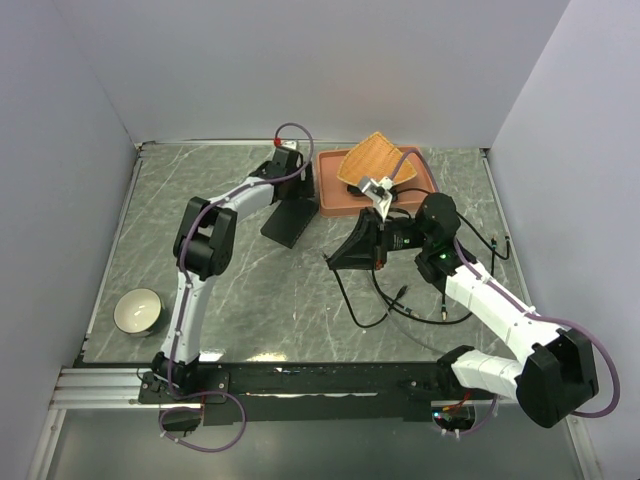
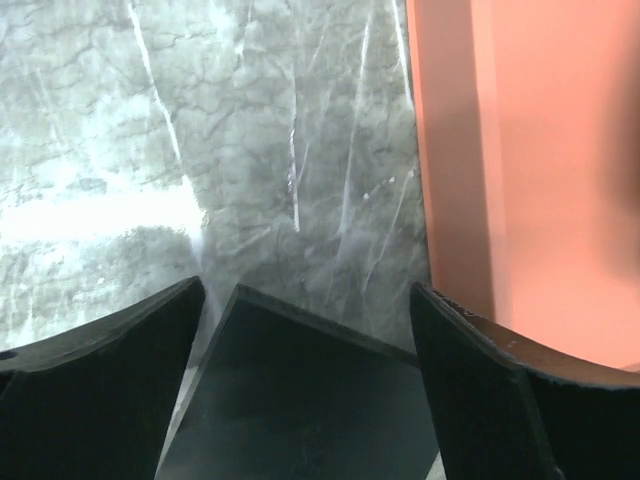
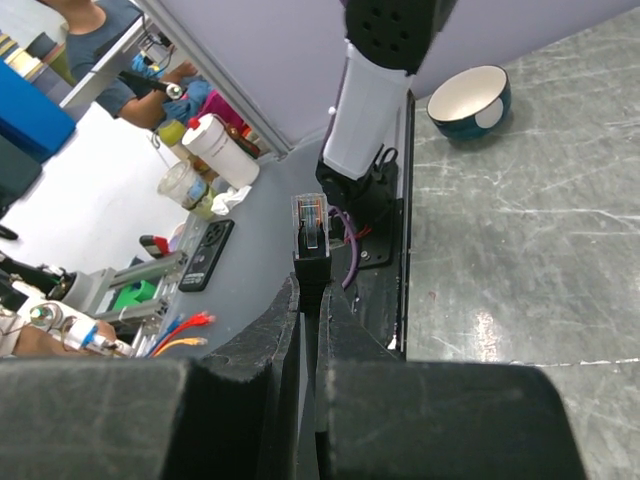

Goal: Insert the plug into the switch port

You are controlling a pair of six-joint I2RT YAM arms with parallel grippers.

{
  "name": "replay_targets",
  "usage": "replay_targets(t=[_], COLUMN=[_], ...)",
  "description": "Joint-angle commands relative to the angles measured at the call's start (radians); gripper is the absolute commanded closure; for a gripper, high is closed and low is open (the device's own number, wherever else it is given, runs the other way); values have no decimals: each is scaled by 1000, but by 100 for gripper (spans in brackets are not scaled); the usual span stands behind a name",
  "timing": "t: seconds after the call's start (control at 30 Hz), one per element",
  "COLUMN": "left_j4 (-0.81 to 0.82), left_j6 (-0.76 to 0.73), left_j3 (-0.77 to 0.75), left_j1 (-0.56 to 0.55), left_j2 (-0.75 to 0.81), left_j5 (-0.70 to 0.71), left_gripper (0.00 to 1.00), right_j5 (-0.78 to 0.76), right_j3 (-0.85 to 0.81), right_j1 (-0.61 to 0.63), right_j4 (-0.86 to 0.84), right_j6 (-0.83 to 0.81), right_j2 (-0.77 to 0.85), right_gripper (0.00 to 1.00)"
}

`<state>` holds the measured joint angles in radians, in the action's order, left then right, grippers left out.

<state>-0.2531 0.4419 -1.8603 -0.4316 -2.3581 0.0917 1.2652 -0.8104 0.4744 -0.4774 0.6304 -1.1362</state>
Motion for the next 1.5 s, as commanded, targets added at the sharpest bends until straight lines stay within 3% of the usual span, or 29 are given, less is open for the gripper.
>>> replay_targets(t=[0.0, 0.2, 0.4, 0.63, 0.77, 0.8, 0.83, 1.17, 1.47], left_j4=[-34, -22, 46, 81, 101, 110, 121, 146, 279], left_j6=[-9, -14, 24, 101, 126, 129, 133, 130, 113], left_j3=[139, 277, 460, 662, 751, 769, 806, 852, 974], left_j1=[-4, -7, -21, -32, -33, -33, -33, -4, 149], left_j2=[49, 140, 252, 379, 463, 491, 506, 669, 743], left_j5=[-20, -78, -139, -199, -222, -230, -233, -150, -391], left_gripper=[12, 20, 24, 25, 28, 27, 19, 5, 5], right_j5=[-39, -252, -530, -909, -972, -987, -1001, -1257, -1337], right_j3=[-7, -67, -82, -157, -171, -171, -171, -196, -187], right_j1=[9, 33, 72, 239, 299, 306, 313, 441, 512], right_j4=[90, 384, 508, 649, 629, 625, 626, 640, 638], right_j6=[-83, -305, -398, -497, -495, -497, -505, -569, -560], right_j2=[-5, -59, -164, -295, -353, -359, -365, -441, -468], right_gripper=[100, 100, 100, 100, 100, 100, 100, 100, 100])
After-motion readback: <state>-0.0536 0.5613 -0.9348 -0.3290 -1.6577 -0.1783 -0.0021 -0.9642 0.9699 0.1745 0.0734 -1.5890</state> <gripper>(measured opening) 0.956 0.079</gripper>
